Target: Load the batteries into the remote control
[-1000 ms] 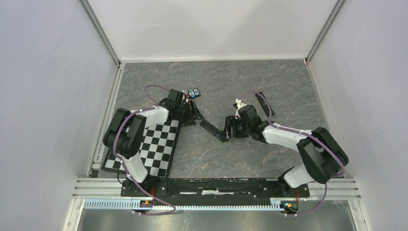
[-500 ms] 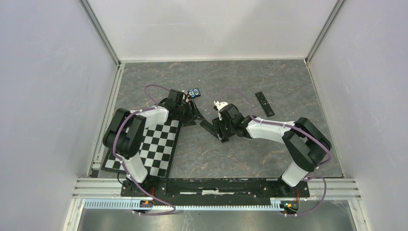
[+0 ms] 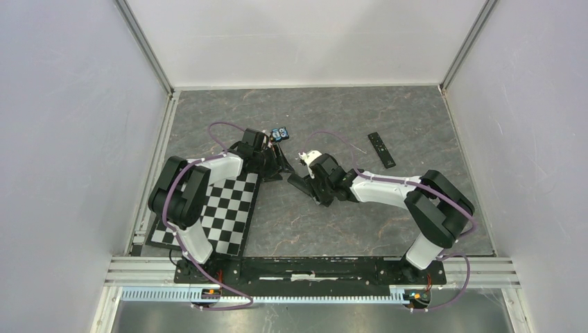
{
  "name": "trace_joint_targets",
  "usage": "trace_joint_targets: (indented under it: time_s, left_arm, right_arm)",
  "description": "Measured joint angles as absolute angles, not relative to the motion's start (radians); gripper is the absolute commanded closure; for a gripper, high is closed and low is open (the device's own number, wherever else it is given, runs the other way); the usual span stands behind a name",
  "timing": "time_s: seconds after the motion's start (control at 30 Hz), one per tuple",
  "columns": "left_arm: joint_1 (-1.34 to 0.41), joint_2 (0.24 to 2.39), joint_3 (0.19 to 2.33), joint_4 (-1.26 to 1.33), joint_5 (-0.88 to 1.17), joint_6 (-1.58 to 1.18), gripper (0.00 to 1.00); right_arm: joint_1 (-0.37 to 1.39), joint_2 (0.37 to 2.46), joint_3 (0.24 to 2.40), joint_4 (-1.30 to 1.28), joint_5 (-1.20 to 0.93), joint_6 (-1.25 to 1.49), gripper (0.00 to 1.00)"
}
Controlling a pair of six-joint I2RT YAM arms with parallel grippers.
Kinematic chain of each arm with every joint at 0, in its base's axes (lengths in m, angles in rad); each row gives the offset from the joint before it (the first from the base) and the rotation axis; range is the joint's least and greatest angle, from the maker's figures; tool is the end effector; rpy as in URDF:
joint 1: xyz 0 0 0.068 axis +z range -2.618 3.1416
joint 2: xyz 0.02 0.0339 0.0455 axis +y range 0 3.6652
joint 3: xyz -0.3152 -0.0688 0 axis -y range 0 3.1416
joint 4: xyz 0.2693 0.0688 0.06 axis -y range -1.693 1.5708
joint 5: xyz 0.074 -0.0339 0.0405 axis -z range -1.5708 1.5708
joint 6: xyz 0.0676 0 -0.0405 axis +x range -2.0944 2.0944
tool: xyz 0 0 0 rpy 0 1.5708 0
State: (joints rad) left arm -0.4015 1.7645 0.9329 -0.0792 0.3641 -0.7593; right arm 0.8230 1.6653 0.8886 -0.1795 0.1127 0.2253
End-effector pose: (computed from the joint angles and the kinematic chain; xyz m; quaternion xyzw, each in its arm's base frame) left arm 0.3501 -0.1748 0.1558 -0.1078 0.9260 -0.3180 0.1726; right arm 0.2540 0.2626 0.1660 -0.2639 0.9145 0.1047 0.2883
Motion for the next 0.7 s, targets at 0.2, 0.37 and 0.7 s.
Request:
trace_joint_targets:
  time_s: [0.2,0.37,0.7]
  left_arm:
    - [-0.402,1.765,0.933,-0.08,0.363,-0.759,0.35]
    - [-0.402,1.765,0.934,-0.081,0.359,-0.759,0.35]
    - [-0.402,1.765,0.934,-0.082,0.359,-0.753,0.35]
  right_arm:
    - [0.825,1.665,0.888,-0.193,0.109,0.192,0.26]
    - [0.825,1.659,0.888,-0.198,0.098,0.176,0.25]
    - [0.785,1.635,0.888,-0.235,-0.035,0.107,0.17]
